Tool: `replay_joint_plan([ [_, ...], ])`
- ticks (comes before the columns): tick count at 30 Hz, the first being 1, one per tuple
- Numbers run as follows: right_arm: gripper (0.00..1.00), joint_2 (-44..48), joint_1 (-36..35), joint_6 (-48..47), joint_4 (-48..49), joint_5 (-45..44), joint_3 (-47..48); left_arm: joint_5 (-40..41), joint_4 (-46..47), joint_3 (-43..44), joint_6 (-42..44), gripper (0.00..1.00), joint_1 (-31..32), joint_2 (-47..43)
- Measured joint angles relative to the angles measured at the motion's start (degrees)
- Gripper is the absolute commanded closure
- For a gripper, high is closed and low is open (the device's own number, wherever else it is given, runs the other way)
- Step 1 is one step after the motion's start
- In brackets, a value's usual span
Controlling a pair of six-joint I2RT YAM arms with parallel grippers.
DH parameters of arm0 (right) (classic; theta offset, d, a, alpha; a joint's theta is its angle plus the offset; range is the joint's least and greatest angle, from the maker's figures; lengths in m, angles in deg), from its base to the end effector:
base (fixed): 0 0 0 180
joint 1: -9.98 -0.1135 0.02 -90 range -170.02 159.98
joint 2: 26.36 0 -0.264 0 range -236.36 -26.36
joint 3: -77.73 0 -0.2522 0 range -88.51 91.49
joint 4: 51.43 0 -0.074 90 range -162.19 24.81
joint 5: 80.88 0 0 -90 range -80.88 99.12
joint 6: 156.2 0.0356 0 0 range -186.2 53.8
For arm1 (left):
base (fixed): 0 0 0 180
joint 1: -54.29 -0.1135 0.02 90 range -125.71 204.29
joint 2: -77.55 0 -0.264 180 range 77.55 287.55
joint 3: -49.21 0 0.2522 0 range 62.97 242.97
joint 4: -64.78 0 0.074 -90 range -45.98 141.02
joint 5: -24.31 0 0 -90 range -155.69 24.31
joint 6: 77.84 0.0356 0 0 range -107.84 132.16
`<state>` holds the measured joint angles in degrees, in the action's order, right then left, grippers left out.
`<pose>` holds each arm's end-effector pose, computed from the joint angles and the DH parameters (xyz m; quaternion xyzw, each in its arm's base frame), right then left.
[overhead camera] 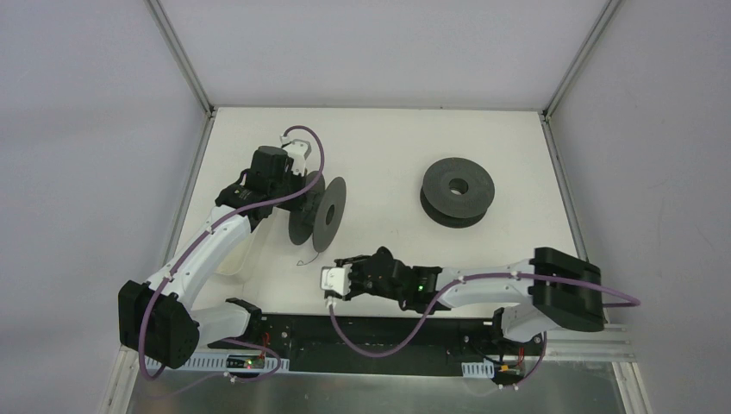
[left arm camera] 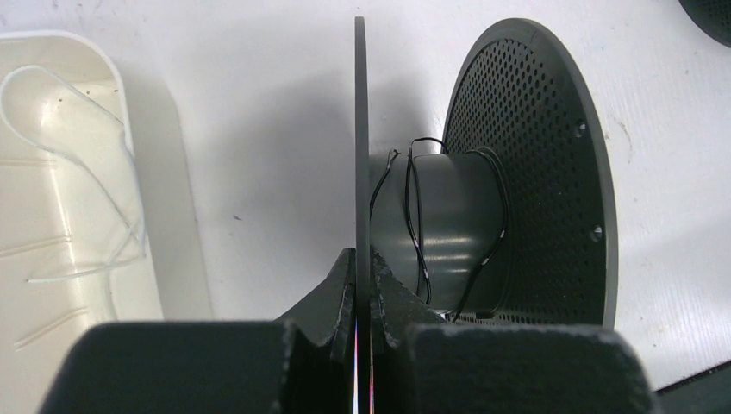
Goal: Wrap the cables
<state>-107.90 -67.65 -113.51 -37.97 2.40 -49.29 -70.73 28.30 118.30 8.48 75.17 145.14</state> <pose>0.0701 0.3002 0.2256 -0.6863 0.3979 0.1138 0.5981 0.2429 -0.0960 0.3014 0.1526 0.8731 -0.1363 0.4426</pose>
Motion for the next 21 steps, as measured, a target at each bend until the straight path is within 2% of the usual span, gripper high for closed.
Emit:
replay_joint_plan([
  [5,0.57,-12.3,-3.0,-9.8,0.8,-1.9,6.5,-1.1,-0.5,0.1,-0.3,1.0,0.0,0.0],
  [9,0.56,-17.8,-4.2,-14.2,1.2,-2.5,11.9,-1.8,-0.6,0.1,-0.3,1.0,-0.4,0.0],
  [19,0.57,-26.7,-4.6,-16.8,0.8,-4.3,20.5,-2.5,-0.2,0.1,-0.5,1.0,-0.8,0.4],
  [21,0.61,-27.8,-4.6,-16.8,0.1,-5.1,21.2,-2.6,-0.2,0.1,-0.7,1.0,-0.8,0.4],
])
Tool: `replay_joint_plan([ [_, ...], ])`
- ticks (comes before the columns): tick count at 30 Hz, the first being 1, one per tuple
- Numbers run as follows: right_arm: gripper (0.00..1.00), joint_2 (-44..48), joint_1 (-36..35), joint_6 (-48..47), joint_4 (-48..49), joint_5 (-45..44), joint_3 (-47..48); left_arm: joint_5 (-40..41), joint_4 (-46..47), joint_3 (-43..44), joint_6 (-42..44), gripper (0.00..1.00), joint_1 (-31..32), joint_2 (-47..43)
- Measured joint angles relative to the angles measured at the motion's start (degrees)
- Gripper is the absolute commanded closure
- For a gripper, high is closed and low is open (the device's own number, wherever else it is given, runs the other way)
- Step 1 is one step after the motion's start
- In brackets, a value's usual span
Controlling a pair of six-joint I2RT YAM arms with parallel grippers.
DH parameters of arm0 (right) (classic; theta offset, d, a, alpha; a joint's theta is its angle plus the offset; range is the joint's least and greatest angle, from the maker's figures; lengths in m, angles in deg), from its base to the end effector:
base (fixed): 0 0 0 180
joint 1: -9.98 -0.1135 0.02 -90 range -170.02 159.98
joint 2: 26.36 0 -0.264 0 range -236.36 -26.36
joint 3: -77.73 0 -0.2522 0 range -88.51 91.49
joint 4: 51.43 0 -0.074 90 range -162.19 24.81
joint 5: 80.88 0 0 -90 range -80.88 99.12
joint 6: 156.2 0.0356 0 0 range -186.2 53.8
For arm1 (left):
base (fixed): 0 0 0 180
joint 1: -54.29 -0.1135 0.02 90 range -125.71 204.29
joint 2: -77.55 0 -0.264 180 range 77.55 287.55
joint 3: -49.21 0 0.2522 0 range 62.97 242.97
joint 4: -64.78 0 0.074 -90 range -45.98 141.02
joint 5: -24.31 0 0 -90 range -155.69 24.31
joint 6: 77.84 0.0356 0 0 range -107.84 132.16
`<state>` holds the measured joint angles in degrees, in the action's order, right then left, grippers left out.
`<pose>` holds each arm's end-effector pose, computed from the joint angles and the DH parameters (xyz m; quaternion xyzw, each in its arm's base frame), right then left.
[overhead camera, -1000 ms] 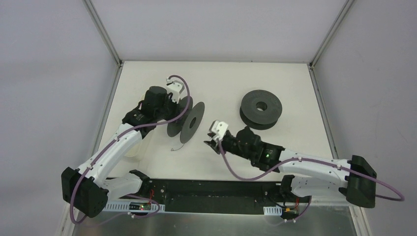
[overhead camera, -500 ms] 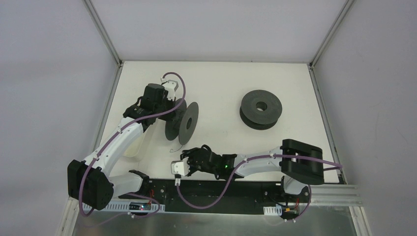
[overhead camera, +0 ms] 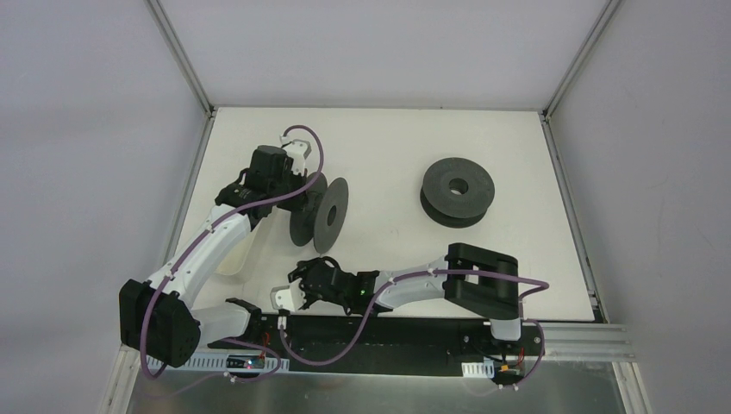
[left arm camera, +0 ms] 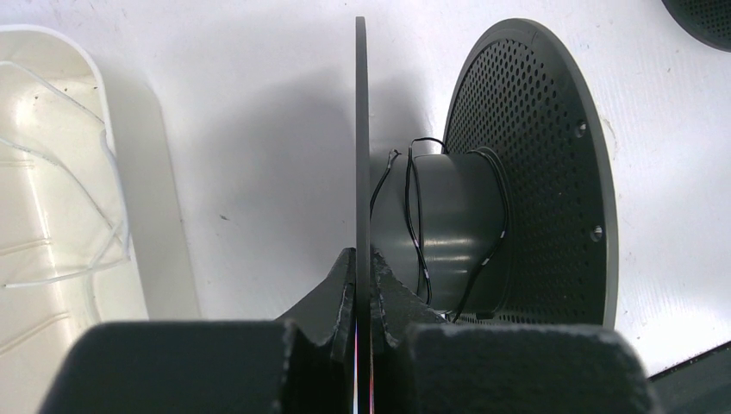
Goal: Wrap the cables
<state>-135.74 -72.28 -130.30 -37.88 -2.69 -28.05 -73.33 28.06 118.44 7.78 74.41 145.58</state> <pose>0.0631 0.4102 0.1772 -0.7708 0.2934 0.0042 0.5655 0.2447 -0.0947 0.3001 0.1517 0.8746 -0.1548 0.4337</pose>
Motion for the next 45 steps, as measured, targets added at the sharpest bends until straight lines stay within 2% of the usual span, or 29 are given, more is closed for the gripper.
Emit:
replay_joint_plan([
  [4,1.0,-2.0,0.0,0.9,-1.8,-2.6,1.7,-0.3,0.0,0.0,-0.4,1.0,0.0,0.0],
  [10,1.0,-2.0,0.2,6.8,-3.2,-7.5,4.4,-0.9,0.0,0.0,-0.7,1.0,0.0,0.0],
  [26,1.0,16.5,6.1,46.1,-1.6,-19.9,4.9,-1.0,-0.2,-0.2,-0.9,1.0,0.0,-0.4],
  [37,1.0,16.8,10.8,68.3,-15.1,-24.5,12.3,-3.2,0.5,-4.6,3.2,1.0,0.2,-8.8],
  [45,1.0,16.9,15.3,81.1,-26.9,-25.8,15.8,-6.2,3.0,-7.0,6.8,1.0,0.9,-10.1],
])
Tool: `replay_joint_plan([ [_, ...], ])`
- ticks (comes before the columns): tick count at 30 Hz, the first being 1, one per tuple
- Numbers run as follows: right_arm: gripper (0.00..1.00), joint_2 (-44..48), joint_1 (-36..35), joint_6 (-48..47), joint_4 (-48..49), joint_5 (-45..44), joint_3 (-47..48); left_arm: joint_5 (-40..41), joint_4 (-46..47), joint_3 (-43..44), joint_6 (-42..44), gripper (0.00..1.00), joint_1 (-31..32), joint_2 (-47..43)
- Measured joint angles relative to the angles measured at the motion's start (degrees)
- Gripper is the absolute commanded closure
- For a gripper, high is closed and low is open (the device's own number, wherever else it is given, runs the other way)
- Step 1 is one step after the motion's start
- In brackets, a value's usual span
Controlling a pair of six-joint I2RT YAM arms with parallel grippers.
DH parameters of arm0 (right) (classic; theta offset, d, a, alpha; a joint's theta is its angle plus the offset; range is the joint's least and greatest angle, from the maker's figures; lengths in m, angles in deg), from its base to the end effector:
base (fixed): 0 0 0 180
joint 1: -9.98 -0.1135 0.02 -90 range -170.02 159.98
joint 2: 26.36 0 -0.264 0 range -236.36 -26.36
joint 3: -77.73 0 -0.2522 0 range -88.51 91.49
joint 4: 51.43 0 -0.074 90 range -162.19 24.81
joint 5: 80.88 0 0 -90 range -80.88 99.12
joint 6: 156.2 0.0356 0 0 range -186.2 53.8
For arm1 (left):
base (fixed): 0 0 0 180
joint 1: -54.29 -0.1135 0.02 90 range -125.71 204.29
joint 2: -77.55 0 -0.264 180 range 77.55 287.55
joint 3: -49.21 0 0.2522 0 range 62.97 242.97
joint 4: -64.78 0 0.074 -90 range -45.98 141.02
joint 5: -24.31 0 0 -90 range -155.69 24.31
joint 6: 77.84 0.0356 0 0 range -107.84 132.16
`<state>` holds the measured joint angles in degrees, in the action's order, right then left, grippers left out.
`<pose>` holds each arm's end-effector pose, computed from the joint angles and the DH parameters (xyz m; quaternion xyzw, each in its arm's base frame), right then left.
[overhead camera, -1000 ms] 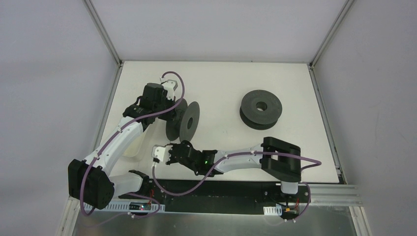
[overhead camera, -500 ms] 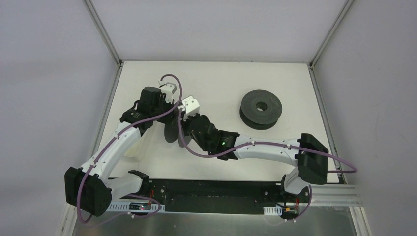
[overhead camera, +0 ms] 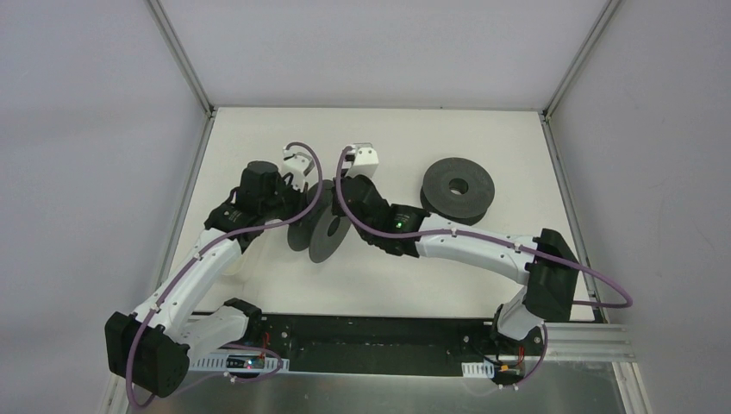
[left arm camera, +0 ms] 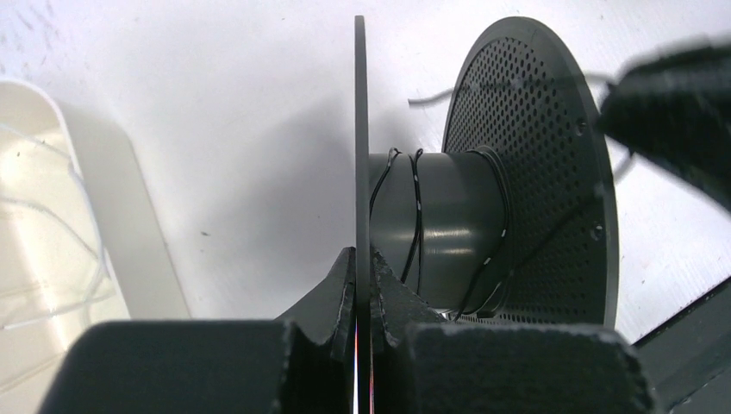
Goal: Wrap the cables
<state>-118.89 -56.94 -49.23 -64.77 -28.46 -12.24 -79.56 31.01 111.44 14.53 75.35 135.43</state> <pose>0.1697 0.3429 0.3383 -0.1429 0.7666 0.1904 0.5963 0.2075 -0.0891 0.3029 0.2337 0.8269 -0.1842 0.4771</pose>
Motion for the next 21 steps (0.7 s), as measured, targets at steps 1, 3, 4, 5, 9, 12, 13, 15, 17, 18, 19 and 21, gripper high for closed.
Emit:
replay_joint_plan([
  [1,1.0,0.0,0.8,1.5,-2.1,0.2,0.6,-0.7,0.6,-0.5,1.1,1.0,0.1,-0.4],
  [3,1.0,0.0,2.1,4.2,-5.2,0.8,1.3,-2.0,2.4,-1.5,3.5,1.0,0.8,-1.4],
  [4,1.0,0.0,2.6,5.5,-6.4,1.0,1.5,-2.2,3.2,-1.8,4.8,1.0,1.1,-1.8],
  [5,1.0,0.0,3.0,6.7,-7.2,1.1,1.6,-2.2,4.4,-2.3,6.3,1.0,1.6,-2.4],
  [9,1.0,0.0,4.2,11.0,-8.8,1.1,1.6,-1.9,8.0,-3.4,10.5,1.0,4.2,-3.5],
  [12,1.0,0.0,5.1,14.4,-8.9,1.1,1.6,-1.0,11.0,-4.3,12.9,1.0,5.9,-3.7],
  [13,1.0,0.0,5.3,15.5,-8.9,1.2,1.5,-0.8,11.8,-4.6,13.6,1.0,6.3,-3.7],
  [15,1.0,0.3,6.0,18.2,-8.7,1.9,0.6,-0.6,13.5,-5.2,14.8,1.0,6.7,-3.7],
  [17,1.0,0.8,6.9,20.7,-8.6,2.6,-1.0,-0.6,13.9,-5.3,15.8,1.0,6.7,-3.7],
  [18,1.0,1.2,7.3,21.9,-8.5,3.1,-1.9,-0.6,13.9,-5.3,16.3,1.0,6.7,-3.7],
  [19,1.0,1.7,7.7,23.0,-8.5,3.6,-2.9,-0.5,14.2,-5.3,16.7,1.0,6.7,-3.7],
  [21,1.0,2.8,8.3,24.8,-8.4,4.2,-4.7,-0.3,14.7,-5.3,17.3,1.0,6.7,-3.7],
])
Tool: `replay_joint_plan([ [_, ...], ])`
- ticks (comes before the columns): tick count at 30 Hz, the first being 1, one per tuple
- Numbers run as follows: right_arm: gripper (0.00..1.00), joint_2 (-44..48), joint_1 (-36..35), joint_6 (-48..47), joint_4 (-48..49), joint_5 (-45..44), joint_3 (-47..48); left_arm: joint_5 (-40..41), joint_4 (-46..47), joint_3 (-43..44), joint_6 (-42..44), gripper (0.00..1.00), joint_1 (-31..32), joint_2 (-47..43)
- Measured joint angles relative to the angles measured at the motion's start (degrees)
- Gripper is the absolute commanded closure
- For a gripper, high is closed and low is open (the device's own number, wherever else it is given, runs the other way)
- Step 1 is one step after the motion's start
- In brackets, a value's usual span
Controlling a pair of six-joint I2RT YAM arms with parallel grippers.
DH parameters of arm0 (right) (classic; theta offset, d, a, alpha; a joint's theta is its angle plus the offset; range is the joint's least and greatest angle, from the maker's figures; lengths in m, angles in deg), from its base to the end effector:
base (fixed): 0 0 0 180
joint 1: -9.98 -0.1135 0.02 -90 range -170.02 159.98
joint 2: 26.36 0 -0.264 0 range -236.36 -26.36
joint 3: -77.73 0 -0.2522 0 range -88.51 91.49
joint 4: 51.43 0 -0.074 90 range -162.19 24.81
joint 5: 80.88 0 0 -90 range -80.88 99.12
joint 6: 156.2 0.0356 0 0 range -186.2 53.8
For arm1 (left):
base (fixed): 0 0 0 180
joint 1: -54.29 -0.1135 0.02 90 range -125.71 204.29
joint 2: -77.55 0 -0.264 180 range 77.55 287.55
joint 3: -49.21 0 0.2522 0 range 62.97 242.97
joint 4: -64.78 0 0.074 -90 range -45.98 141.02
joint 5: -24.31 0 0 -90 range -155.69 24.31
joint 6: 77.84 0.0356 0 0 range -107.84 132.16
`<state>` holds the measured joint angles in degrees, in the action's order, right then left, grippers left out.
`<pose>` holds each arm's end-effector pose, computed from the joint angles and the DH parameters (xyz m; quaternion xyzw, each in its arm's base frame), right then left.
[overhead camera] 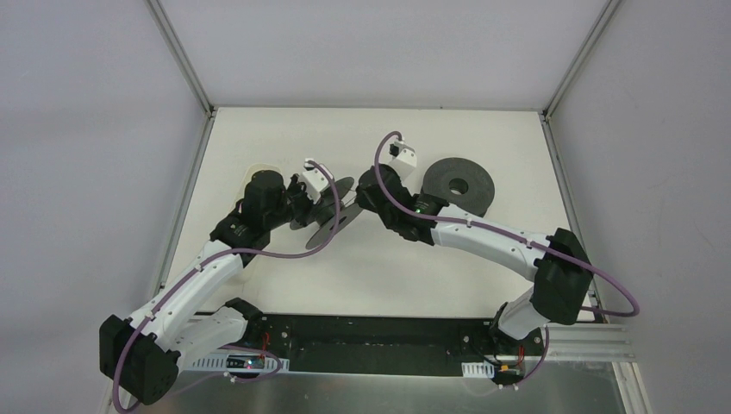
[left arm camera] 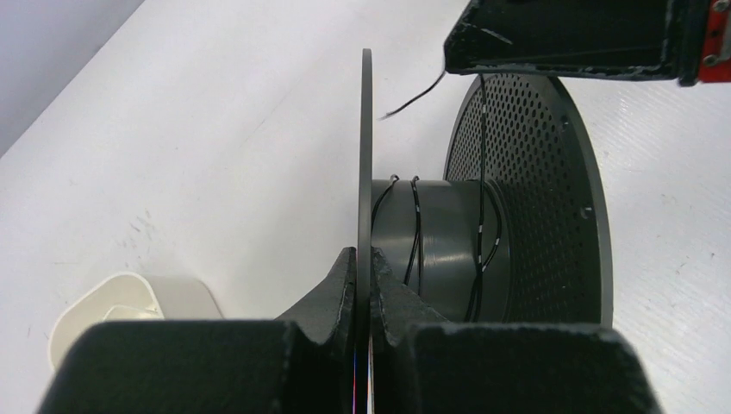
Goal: Wrap the cables
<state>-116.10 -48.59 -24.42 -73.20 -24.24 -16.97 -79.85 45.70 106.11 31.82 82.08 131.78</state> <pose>0.2062 0.2998 0.3122 0.0313 0.8267 0.2326 0.5113 0.1921 -0.1111 0.3088 0.3873 0.6978 -0.1406 0.5859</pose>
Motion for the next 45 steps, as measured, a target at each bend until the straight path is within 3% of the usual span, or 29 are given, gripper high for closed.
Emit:
replay_joint_plan([
  [9,0.95,2.7,1.5,4.4,0.9,3.7,-3.6,0.2,0.3,0.0,0.9,1.0,0.0,1.6],
  [22,1.0,0.3,5.8,9.5,1.7,10.5,-3.7,-1.5,-0.1,1.7,8.5,1.0,1.7,4.0],
  [35,1.0,-3.0,8.4,15.9,5.8,15.4,-5.5,8.6,0.2,2.3,14.9,1.0,7.9,4.6],
  [45,1.0,-4.1,10.0,20.9,11.1,18.9,-9.6,20.0,7.3,-3.6,17.1,1.0,13.9,4.4],
])
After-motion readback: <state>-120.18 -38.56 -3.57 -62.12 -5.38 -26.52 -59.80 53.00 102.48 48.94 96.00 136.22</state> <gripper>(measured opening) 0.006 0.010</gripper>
